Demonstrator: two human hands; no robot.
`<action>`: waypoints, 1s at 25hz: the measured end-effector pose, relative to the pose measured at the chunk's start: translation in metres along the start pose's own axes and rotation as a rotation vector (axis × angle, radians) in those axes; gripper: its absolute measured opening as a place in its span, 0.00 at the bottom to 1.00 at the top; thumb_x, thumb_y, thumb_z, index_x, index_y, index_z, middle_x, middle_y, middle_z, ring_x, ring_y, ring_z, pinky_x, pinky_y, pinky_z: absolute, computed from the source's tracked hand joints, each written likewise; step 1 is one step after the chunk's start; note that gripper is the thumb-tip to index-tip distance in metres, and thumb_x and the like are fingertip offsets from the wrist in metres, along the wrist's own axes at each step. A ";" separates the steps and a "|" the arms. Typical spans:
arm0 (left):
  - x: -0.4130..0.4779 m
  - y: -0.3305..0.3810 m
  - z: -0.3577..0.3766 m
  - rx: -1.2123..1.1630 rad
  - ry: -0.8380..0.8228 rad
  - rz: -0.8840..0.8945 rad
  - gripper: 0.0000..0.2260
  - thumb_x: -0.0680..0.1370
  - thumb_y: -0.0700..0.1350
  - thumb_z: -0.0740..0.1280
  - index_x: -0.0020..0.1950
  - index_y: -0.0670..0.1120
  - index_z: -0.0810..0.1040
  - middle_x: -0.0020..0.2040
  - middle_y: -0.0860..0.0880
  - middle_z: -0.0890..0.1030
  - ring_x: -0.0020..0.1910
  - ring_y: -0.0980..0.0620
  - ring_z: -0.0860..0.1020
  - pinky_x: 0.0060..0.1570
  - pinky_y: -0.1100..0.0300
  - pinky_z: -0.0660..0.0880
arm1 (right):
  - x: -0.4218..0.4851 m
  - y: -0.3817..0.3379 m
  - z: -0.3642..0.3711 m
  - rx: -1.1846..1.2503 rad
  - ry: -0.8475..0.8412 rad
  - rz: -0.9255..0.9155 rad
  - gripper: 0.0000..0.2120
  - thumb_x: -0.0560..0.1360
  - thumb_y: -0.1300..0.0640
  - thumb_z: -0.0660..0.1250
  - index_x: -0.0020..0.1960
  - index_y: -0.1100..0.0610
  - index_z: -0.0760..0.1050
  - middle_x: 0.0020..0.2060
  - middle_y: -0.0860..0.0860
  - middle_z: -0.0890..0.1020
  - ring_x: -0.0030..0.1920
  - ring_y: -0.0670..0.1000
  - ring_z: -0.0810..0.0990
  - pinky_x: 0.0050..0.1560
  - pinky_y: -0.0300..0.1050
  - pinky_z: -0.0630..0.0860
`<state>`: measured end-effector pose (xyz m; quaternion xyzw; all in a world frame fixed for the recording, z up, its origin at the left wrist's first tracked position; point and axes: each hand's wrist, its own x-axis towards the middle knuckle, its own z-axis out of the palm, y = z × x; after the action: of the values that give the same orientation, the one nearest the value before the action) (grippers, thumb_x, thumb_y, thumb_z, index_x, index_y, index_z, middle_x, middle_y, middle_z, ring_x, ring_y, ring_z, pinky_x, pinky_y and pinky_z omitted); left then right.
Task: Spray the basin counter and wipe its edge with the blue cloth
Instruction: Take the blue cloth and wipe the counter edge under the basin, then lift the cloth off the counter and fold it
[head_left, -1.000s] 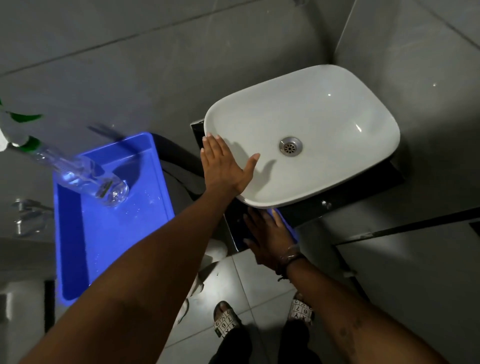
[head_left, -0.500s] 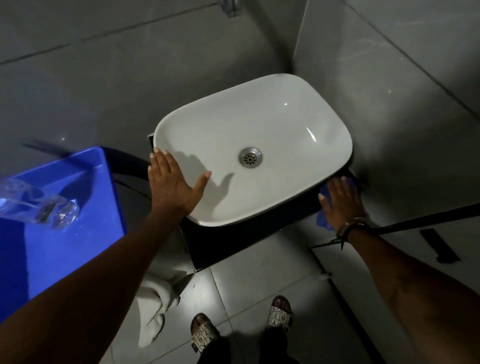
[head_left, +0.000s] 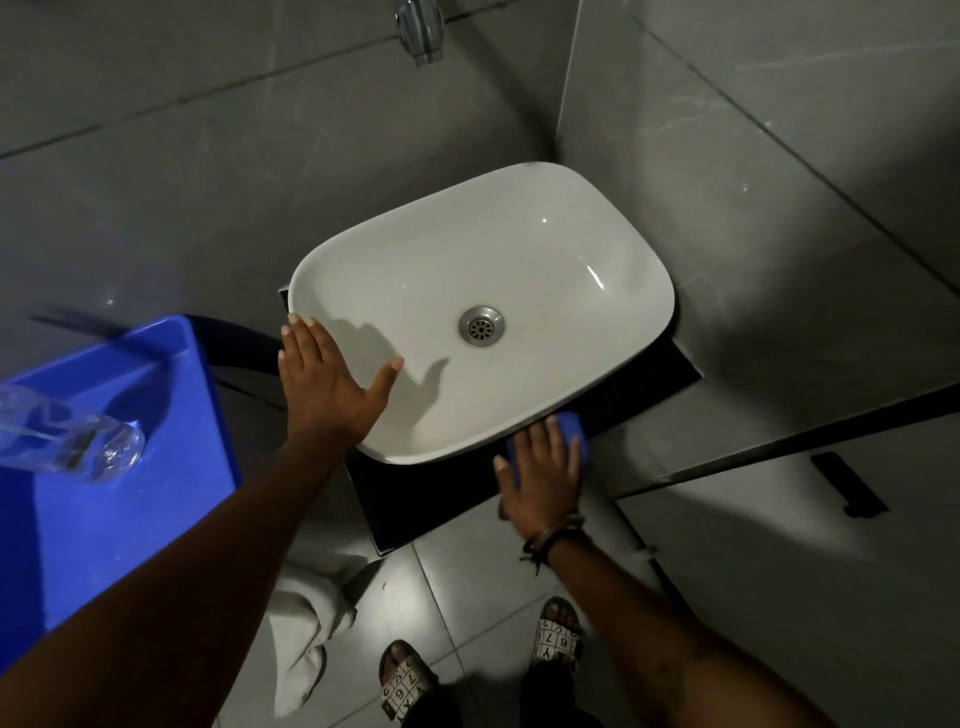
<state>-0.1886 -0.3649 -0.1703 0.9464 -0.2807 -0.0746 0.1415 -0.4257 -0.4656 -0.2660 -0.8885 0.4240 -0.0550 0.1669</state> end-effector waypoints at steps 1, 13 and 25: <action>-0.021 -0.036 -0.013 0.029 0.040 -0.066 0.52 0.72 0.73 0.55 0.78 0.34 0.44 0.79 0.34 0.45 0.79 0.38 0.44 0.77 0.43 0.45 | -0.039 -0.050 0.018 0.043 -0.051 -0.107 0.27 0.74 0.40 0.57 0.68 0.52 0.70 0.69 0.52 0.74 0.73 0.56 0.67 0.72 0.60 0.55; -0.057 -0.006 -0.008 -0.402 -0.048 -0.019 0.43 0.78 0.65 0.57 0.79 0.40 0.41 0.80 0.40 0.42 0.80 0.45 0.41 0.77 0.51 0.40 | -0.054 -0.091 0.028 -0.229 -0.372 -0.283 0.50 0.61 0.55 0.75 0.76 0.56 0.53 0.76 0.55 0.61 0.77 0.58 0.52 0.75 0.63 0.52; -0.175 -0.096 -0.015 -1.328 -0.674 -0.434 0.20 0.79 0.48 0.67 0.68 0.40 0.74 0.64 0.44 0.79 0.64 0.44 0.76 0.56 0.63 0.74 | -0.064 -0.127 -0.053 1.273 -0.956 0.423 0.23 0.64 0.68 0.62 0.60 0.65 0.75 0.35 0.55 0.83 0.33 0.49 0.82 0.39 0.40 0.78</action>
<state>-0.2812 -0.1878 -0.1754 0.6231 -0.0136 -0.5372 0.5683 -0.3853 -0.3548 -0.1702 -0.4528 0.3532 0.1320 0.8079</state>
